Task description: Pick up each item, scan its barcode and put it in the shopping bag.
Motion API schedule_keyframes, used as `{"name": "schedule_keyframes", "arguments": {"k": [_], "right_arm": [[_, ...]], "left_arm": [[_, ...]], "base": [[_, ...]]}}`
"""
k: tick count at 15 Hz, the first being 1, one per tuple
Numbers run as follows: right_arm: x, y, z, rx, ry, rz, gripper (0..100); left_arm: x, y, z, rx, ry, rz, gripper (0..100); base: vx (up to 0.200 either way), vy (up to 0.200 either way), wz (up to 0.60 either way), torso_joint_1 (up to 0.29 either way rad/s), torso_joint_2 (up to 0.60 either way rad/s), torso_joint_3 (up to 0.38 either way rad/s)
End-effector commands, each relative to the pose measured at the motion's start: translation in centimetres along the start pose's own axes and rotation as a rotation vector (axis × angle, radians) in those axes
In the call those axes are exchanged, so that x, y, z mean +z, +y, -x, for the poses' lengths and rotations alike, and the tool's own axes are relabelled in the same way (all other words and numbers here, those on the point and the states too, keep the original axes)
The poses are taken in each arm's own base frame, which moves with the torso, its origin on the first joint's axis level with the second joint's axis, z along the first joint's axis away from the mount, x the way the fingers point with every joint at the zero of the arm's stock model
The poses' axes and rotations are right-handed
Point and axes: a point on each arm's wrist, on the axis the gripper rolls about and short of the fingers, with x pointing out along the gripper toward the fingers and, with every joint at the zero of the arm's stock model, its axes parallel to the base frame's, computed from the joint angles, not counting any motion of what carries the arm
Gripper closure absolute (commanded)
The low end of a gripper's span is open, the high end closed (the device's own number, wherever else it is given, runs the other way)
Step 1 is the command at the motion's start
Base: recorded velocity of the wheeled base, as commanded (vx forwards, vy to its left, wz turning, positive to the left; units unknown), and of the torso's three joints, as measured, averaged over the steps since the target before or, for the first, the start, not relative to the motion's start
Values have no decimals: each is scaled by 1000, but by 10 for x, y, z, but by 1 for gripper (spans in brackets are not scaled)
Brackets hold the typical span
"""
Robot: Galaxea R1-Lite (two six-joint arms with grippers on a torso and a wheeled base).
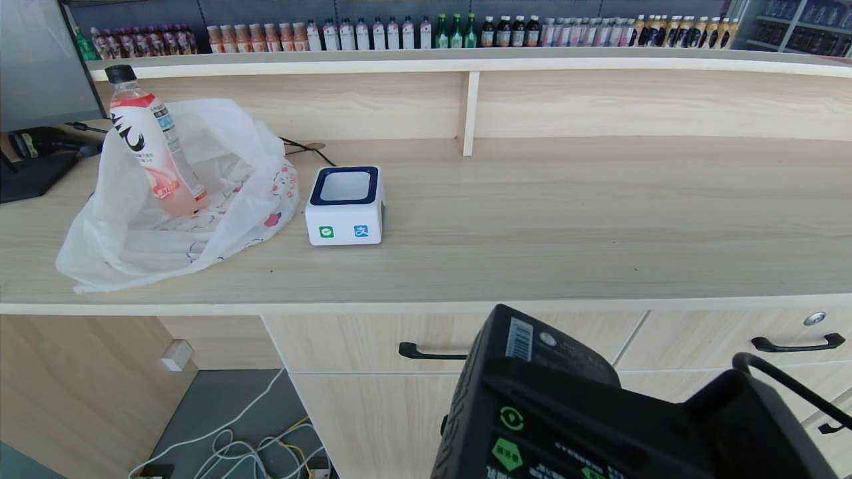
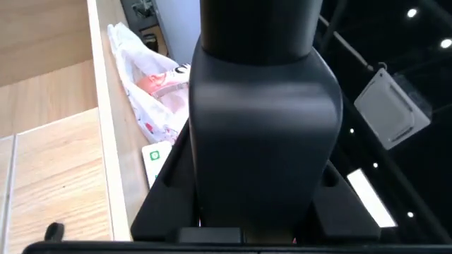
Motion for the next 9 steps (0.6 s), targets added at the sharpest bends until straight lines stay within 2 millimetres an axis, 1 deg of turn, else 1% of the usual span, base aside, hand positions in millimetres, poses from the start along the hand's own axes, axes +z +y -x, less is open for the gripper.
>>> {"name": "schedule_keyframes", "arguments": {"k": [1, 2, 3, 6, 8, 9], "right_arm": [[-5, 7, 9, 40, 27, -128, 100], [-5, 12, 15, 66, 39, -262, 100], [-6, 15, 18, 81, 50, -348, 100], [-7, 19, 30, 112, 78, -569, 100], [-6, 25, 45, 156, 102, -695, 100], [-6, 23, 47, 148, 103, -751, 100]], "left_arm": [[0, 0, 0, 0, -1, 0, 0], [0, 0, 0, -1, -1, 0, 0], [0, 0, 0, 0, -1, 0, 0], [0, 0, 0, 0, -1, 0, 0], [0, 0, 0, 0, -1, 0, 0], [0, 0, 0, 0, -1, 0, 0]], "base": [[0, 0, 0, 0, 0, 0], [0, 0, 0, 0, 0, 0], [0, 0, 0, 0, 0, 0], [0, 0, 0, 0, 0, 0], [0, 0, 0, 0, 0, 0], [0, 0, 0, 0, 0, 0]]}}
